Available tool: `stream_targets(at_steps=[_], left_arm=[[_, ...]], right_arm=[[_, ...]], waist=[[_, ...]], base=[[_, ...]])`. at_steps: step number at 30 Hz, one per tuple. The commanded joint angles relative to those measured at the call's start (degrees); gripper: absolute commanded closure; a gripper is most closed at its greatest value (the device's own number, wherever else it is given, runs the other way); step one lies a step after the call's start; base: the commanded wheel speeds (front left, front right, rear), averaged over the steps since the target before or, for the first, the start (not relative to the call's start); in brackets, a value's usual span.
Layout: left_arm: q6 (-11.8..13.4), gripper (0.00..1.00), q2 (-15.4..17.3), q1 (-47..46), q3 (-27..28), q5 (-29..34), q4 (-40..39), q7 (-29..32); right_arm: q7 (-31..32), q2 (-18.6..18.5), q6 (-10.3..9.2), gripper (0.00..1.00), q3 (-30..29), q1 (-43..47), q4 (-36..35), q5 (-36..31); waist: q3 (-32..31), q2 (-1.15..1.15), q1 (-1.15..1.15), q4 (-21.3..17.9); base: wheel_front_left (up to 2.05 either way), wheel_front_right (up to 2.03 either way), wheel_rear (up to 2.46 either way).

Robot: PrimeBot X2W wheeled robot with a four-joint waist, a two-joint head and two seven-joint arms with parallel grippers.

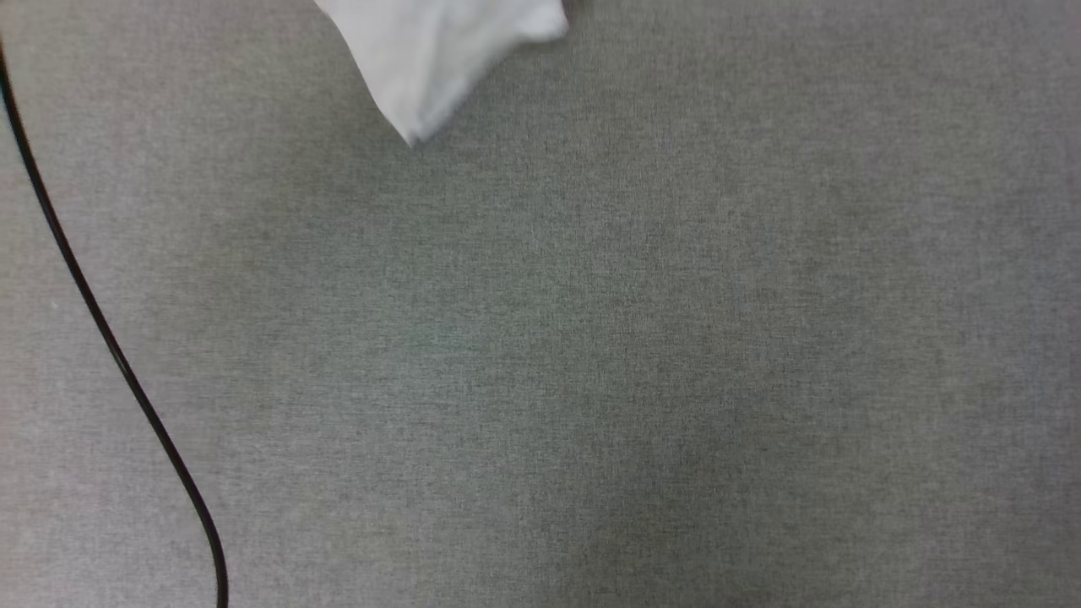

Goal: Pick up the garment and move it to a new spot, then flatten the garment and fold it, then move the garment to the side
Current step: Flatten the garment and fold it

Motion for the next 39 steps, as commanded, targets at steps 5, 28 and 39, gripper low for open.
stream_targets(at_steps=[5, 28, 39], left_arm=[[-2.05, 1.0, -1.86, -7.79, 0.3, 1.02, 7.71, -2.32], [-5.63, 1.0, -3.42, 19.91, -2.51, -4.04, 18.14, -11.26], [-0.27, 1.0, -1.68, 48.96, -3.19, -5.82, 3.93, -11.45]], right_arm=[[-2.8, 2.53, -0.04, 1.0, -0.21, -6.4, 4.76, -2.24], [-13.65, 4.36, -0.04, 1.0, 19.06, 15.1, 12.24, 9.41], [-15.15, -2.68, -0.04, 1.0, 26.13, 35.15, 4.67, 17.13]], waist=[[3.0, 0.0, -0.01, -0.44], [0.63, 0.0, -0.01, -0.97], [-8.28, 0.0, -0.01, 0.03]], base=[[0.0, 0.0, 0.0], [0.0, 0.0, 0.0], [0.0, 0.0, 0.0]])
